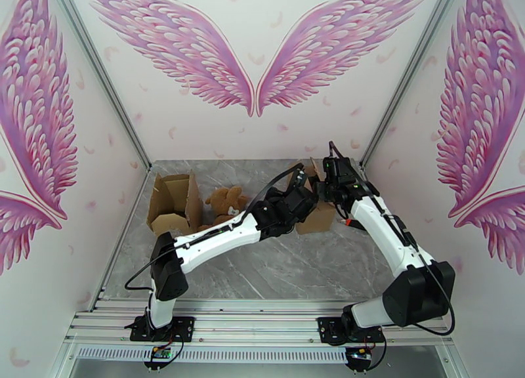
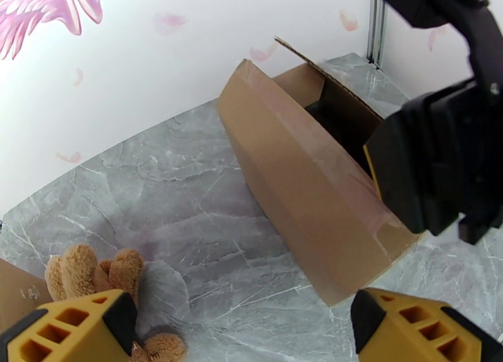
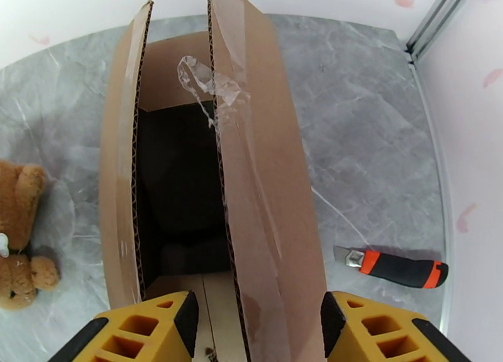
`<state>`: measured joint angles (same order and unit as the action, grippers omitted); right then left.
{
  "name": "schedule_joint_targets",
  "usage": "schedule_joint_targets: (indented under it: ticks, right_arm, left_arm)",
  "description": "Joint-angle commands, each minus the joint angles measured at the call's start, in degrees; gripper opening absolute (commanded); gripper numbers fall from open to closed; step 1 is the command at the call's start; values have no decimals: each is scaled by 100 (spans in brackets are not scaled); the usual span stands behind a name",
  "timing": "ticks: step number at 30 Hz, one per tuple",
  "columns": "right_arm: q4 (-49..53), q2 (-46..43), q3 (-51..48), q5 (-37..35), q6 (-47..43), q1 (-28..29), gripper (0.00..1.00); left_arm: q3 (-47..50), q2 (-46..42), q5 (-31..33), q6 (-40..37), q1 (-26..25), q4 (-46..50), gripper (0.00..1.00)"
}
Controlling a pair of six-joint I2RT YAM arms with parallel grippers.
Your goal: Unpack the express box
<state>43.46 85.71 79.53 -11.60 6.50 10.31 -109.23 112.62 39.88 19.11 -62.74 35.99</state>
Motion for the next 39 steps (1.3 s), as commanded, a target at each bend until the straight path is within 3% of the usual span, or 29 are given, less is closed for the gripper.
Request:
schedule_joint_targets:
  ticks: [1, 6, 12, 22, 32, 39]
  right_arm:
    - [261, 232, 369, -541, -166, 33, 50]
    - [268, 280, 465, -740, -288, 29, 22]
    - [501, 442, 671, -522, -348, 28, 0]
    - [865, -75, 766, 1105, 404, 28, 0]
    - [760, -217, 373, 1391, 744, 33, 0]
    - [761, -324, 297, 1443, 798, 28, 0]
  left_arm:
    - [112, -188, -39, 49, 17, -98, 96]
    - [147, -147, -208, 2, 4, -240, 96]
    - [246, -126, -305, -116, -31, -451, 96]
    - [627, -116, -242, -654, -117, -1117, 98]
    - [-124, 554, -391, -282, 188, -732, 99]
    - [-385, 778, 61, 479, 347, 167, 98]
